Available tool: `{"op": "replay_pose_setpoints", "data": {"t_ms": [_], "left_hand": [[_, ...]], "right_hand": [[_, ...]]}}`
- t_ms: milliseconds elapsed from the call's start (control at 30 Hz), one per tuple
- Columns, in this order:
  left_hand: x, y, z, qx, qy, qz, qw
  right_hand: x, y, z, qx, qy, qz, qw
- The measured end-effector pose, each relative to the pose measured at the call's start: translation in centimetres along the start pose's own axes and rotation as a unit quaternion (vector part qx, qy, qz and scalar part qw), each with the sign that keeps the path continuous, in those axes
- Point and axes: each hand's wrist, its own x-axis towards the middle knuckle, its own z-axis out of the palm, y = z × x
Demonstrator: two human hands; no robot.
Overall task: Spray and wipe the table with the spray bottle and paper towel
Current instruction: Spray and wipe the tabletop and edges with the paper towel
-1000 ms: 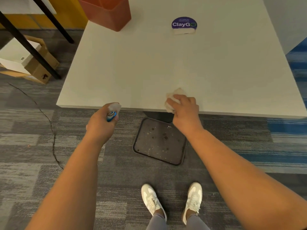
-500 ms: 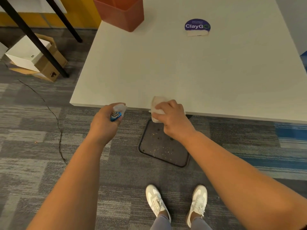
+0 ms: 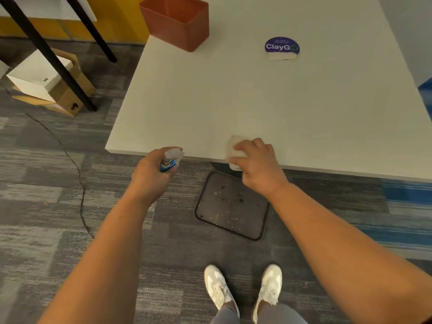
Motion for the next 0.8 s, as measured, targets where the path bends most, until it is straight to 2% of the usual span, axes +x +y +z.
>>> {"op": "replay_pose_setpoints", "data": {"t_ms": [100, 200, 267, 333, 400, 467, 533, 567, 667, 733, 800], "left_hand": [[0.1, 0.1, 0.0, -0.004, -0.003, 0.002, 1.000], [-0.1, 0.4, 0.4, 0.000, 0.001, 0.003, 1.000], [-0.3, 0.7, 0.9, 0.002, 0.002, 0.005, 1.000], [-0.6, 1.1, 1.5, -0.004, 0.003, 0.005, 1.000], [-0.7, 1.4, 2.1, -0.006, -0.001, 0.002, 1.000], [-0.9, 1.9, 2.7, -0.013, 0.000, 0.000, 1.000], [-0.9, 2.2, 3.1, -0.013, 0.004, 0.001, 1.000], [-0.9, 2.3, 3.3, -0.013, 0.007, 0.002, 1.000], [-1.1, 2.5, 3.9, -0.012, 0.008, 0.008, 1.000], [-1.1, 2.4, 4.0, -0.010, 0.006, 0.013, 1.000], [-1.2, 2.3, 4.1, -0.005, 0.006, 0.011, 1.000]], "right_hand": [[0.0, -1.3, 1.4, 0.003, -0.036, -0.003, 0.999], [-3.8, 0.5, 3.1, -0.017, -0.103, -0.044, 0.994], [-6.8, 2.1, 3.4, 0.014, -0.134, -0.060, 0.989], [-7.5, 2.9, 2.1, 0.036, -0.080, -0.083, 0.993], [-5.8, 3.1, -0.2, 0.053, 0.010, -0.094, 0.994], [-2.8, 3.6, -2.6, 0.073, 0.099, -0.058, 0.991], [-0.1, 4.7, -3.8, 0.088, 0.129, 0.016, 0.988], [0.8, 5.3, -3.7, 0.090, 0.106, 0.058, 0.989], [1.2, 6.0, -1.6, 0.061, -0.040, 0.137, 0.988], [-0.1, 4.7, -0.2, 0.040, -0.049, 0.108, 0.992], [-1.8, 2.9, 0.8, 0.059, -0.034, 0.020, 0.998]]}}
